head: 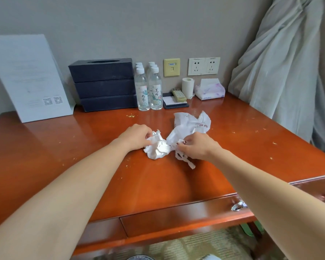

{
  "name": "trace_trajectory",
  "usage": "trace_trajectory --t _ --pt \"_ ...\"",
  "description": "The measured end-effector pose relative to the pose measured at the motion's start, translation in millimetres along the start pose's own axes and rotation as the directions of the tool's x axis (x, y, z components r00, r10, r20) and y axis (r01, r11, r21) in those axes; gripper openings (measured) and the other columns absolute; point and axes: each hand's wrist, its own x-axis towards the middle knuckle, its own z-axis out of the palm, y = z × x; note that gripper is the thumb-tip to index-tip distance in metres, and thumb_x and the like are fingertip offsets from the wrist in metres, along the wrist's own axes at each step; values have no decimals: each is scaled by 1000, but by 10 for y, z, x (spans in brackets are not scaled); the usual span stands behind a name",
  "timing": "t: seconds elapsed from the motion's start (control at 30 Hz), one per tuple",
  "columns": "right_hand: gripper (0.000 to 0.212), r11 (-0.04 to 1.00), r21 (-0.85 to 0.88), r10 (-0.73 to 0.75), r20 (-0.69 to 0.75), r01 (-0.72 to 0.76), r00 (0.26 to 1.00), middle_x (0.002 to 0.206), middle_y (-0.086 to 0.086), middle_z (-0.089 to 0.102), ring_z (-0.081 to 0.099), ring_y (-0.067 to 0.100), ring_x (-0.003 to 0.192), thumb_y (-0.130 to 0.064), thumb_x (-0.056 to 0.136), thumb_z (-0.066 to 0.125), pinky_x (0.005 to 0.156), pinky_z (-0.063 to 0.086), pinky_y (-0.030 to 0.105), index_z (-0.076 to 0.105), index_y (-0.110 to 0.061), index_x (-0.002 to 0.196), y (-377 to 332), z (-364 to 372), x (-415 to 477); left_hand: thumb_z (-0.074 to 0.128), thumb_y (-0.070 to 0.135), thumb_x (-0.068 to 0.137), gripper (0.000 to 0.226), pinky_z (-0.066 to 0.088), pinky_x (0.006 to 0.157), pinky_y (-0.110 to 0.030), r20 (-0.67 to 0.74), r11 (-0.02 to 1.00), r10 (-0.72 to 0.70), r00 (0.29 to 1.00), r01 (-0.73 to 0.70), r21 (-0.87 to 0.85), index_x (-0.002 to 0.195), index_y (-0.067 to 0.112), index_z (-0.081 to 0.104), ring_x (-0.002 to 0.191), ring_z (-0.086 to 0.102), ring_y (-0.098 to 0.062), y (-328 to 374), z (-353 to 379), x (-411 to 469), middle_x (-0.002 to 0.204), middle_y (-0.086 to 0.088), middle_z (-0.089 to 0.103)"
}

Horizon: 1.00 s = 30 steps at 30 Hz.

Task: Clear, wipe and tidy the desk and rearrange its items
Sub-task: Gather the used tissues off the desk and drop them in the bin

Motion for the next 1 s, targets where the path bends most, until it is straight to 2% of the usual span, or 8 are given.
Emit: trace_trajectory --t 0.07,0.17,0.27,0.37,0.53,0.67,0.83,1.0 --pt "38 998 -21 -65 27 65 998 78 -5 51 54 21 81 -58 80 64 64 42 33 58 -21 74 0 23 -101 64 22 92 16 36 59 -29 -25 999 -38 999 38 -12 77 24 59 75 56 -18 -61 -19 -120 79 3 59" --pt "24 989 -79 -122 -1 122 993 77 -5 50 51 23 82 -41 88 65 63 36 30 55 -23 75 4 64 -198 65 21 91 19 40 61 -30 -52 995 -78 996 75 -68 76 29 56 78 57 -18 -128 -42 -286 80 6 58" --pt "11 982 -158 -117 -94 101 989 85 3 60 56 29 79 -22 93 55 61 37 29 65 -19 96 -13 121 -257 67 23 90 5 53 74 -34 -70 986 -114 991 104 -133 95 24 68 87 63 -18 -179 -73 -427 92 2 66" --pt "12 980 -176 -120 -153 92 981 84 6 61 62 33 82 -12 87 52 59 39 30 60 -21 91 -56 176 -322 66 22 89 11 55 79 -37 -78 980 -127 989 113 -165 99 23 70 88 63 -17 -202 -128 -573 94 1 67" --pt "17 983 -137 -152 -251 120 956 83 7 62 60 34 81 -9 86 53 60 46 33 65 -14 97 -181 136 -454 64 17 88 9 48 64 -28 -116 971 -152 982 127 -202 95 23 67 78 61 -16 -188 -272 -813 84 1 65" --pt "17 977 -138 -199 -298 164 934 90 8 61 59 32 83 -12 90 55 59 37 31 66 -16 103 -350 74 -634 64 17 90 8 41 60 -24 -161 971 -155 975 120 -206 96 22 65 75 58 -13 -146 -391 -1067 84 2 62" --pt "22 970 -140 -234 -327 198 916 93 7 59 53 30 82 -11 90 54 61 36 32 67 -16 107 -504 35 -966 64 19 92 13 46 68 -25 -209 967 -183 961 137 -217 105 20 67 90 62 -19 -70 -507 -1449 96 -1 65" --pt "19 966 -126 -256 -322 226 912 83 4 52 52 31 78 -10 88 52 57 33 31 65 -15 101 -654 51 -1359 65 17 91 12 47 65 -25 -224 967 -188 956 140 -214 102 20 68 84 62 -18 82 -548 -1918 92 -1 65"
